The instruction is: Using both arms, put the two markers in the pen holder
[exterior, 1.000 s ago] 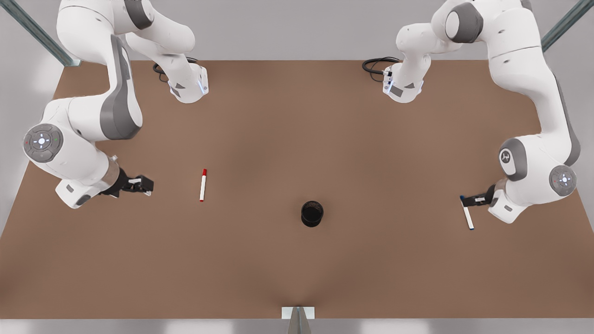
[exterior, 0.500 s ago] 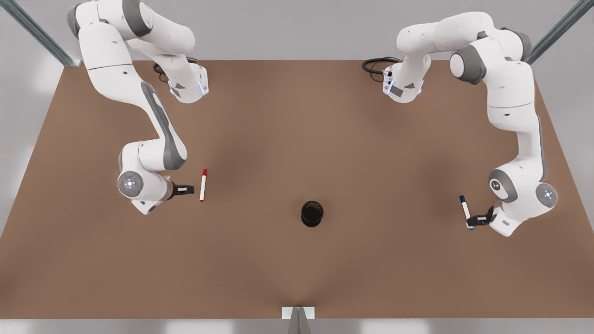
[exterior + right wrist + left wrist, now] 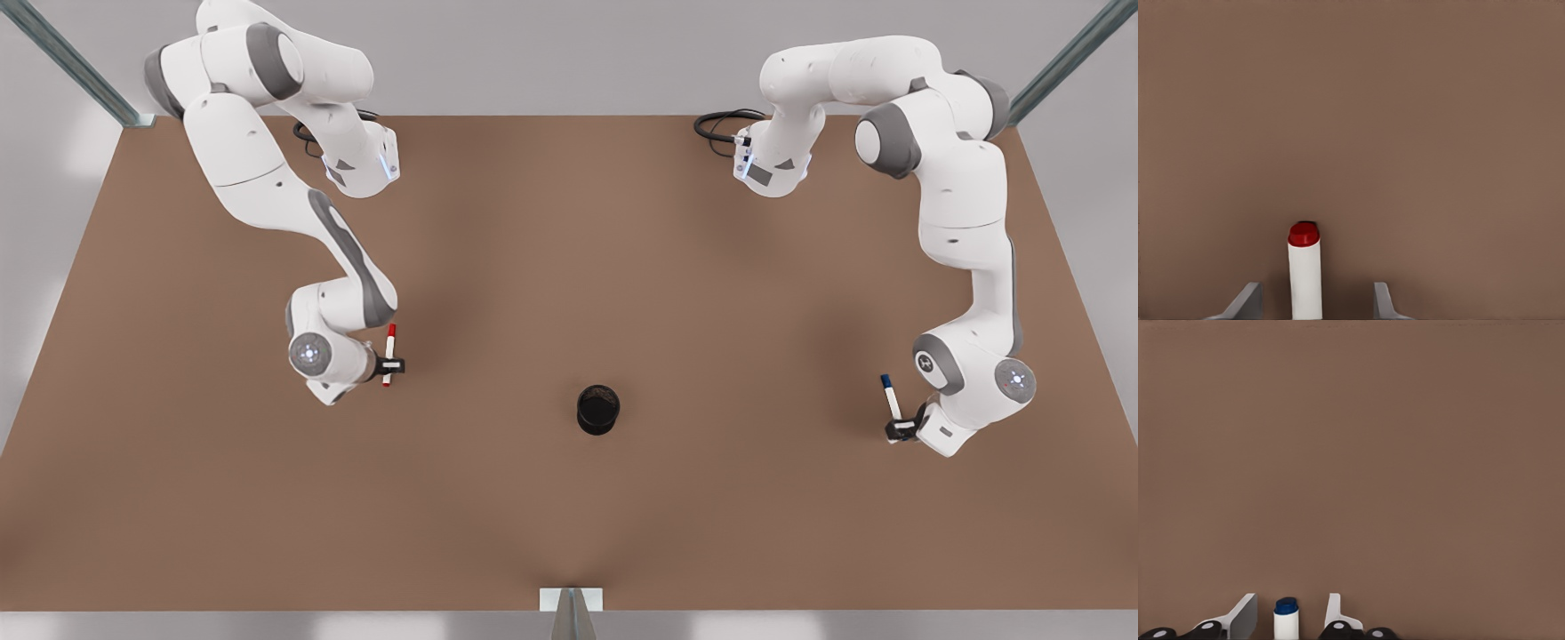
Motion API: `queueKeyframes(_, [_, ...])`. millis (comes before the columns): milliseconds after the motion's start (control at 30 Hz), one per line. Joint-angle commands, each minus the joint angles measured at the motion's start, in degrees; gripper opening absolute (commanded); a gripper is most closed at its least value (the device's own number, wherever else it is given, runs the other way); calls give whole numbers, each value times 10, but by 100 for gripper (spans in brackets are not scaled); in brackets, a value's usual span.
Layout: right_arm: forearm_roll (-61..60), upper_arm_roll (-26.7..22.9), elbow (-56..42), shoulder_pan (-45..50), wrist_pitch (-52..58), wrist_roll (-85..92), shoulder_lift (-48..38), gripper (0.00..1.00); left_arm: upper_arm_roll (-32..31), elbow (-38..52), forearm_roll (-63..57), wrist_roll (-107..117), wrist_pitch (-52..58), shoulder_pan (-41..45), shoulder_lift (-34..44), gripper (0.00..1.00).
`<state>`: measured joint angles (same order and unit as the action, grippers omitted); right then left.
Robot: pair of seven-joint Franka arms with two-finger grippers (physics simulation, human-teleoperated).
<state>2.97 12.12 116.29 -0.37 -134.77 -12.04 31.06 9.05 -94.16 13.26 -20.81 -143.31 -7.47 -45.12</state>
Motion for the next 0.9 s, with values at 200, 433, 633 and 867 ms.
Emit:
queueKeyframes(200, [-1,2,2,2,-26,-55,2,48,0,0,-1,-5,-12,0,-1,50])
queueKeyframes(433, [-1,9,-2,1,-22,-56,-11,21,0,-1,-2,-5,-12,1,-1,38])
queueKeyframes(633, [3,48,-108,1,10,-50,-63,21,0,-1,-1,-1,-12,1,-1,23])
queueKeyframes(867, [21,134,-230,79,-43,-99,-55,21,9,16,-46,51,52,17,28,21])
